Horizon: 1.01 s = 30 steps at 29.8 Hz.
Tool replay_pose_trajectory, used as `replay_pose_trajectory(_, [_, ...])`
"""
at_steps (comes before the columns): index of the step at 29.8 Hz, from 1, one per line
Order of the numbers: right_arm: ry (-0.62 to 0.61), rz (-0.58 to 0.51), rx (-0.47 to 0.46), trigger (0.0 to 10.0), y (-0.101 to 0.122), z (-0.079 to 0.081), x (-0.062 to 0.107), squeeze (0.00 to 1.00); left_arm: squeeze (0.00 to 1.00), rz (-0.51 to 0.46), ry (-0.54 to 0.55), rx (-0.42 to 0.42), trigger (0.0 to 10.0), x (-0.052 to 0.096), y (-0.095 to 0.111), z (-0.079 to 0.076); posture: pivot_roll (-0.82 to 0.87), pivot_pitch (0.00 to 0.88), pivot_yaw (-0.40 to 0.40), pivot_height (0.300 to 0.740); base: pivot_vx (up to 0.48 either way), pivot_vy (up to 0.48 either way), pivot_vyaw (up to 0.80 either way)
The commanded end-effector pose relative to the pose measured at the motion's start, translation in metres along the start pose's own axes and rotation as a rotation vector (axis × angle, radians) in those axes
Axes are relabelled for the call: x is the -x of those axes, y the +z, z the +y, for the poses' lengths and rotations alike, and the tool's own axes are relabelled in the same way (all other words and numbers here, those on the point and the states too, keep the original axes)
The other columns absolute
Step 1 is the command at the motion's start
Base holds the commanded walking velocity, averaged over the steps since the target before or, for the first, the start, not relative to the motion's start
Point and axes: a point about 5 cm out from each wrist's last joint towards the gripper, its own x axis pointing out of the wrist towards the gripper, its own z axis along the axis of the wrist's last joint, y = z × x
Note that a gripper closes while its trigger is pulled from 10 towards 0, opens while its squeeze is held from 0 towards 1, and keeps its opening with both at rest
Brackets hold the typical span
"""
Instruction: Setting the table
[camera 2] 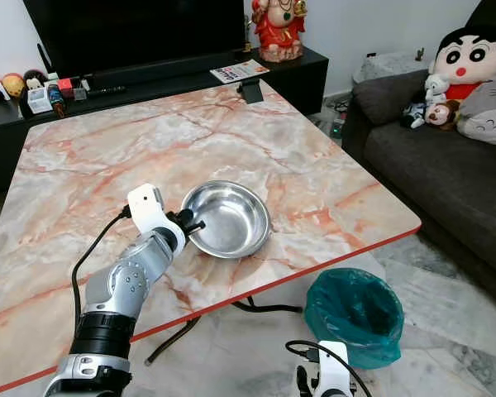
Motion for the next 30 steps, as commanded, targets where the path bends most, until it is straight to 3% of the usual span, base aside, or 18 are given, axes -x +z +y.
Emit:
replay_pose_trajectory(1, [0.001,0.001,-0.005,10.0,0.000,0.001,0.000,0.00,0.00,0.030,0.038,-0.013,10.0,0.001,-0.005,0.006,0.10,0.000,0.051,0.740,0.000,0.000,0.00])
replay_pose_trajectory(9, [0.006,0.007,0.001,10.0,-0.002,0.001,0.000,0.00,0.03,0.128,0.070,0.112,10.0,0.006,-0.019,0.014,0.10,0.000,0.051,0.740,0.000,0.000,0.00])
replay_pose_trajectory(10, [0.006,0.008,0.002,10.0,-0.002,0.001,0.000,0.00,0.42,0.131,0.071,0.120,10.0,0.007,-0.019,0.015,0.10,0.000,0.051,0.740,0.000,0.000,0.00])
replay_pose_trajectory(11, [0.006,0.009,0.002,10.0,-0.002,0.001,0.000,0.00,1.00,0.129,0.077,0.120,10.0,0.008,-0.019,0.016,0.10,0.000,0.050,0.740,0.000,0.000,0.00])
replay_pose_trajectory(15, [0.006,0.009,0.004,10.0,-0.002,0.001,0.000,0.00,1.00,0.122,0.077,0.115,10.0,0.009,-0.016,0.016,0.10,0.000,0.048,0.740,0.000,0.000,0.00])
replay_pose_trajectory(16, [0.006,0.009,0.005,10.0,-0.002,0.001,0.000,0.00,0.29,0.118,0.076,0.125,10.0,0.009,-0.015,0.015,0.10,0.000,0.048,0.740,0.000,0.000,0.00])
replay_pose_trajectory(17, [0.006,0.009,0.006,10.0,-0.002,0.001,0.000,0.00,0.29,0.116,0.075,0.133,10.0,0.009,-0.015,0.015,0.10,0.000,0.048,0.740,0.000,0.000,0.00])
replay_pose_trajectory(18, [0.006,0.010,0.007,10.0,-0.002,0.000,0.000,0.00,0.00,0.114,0.073,0.132,10.0,0.009,-0.014,0.015,0.10,0.000,0.046,0.740,0.000,0.000,0.00])
replay_pose_trajectory(30, [0.009,0.012,0.015,10.0,-0.002,0.001,0.000,0.00,0.00,0.067,0.046,0.047,10.0,0.014,-0.002,0.020,0.10,0.000,0.044,0.740,0.000,0.000,0.00])
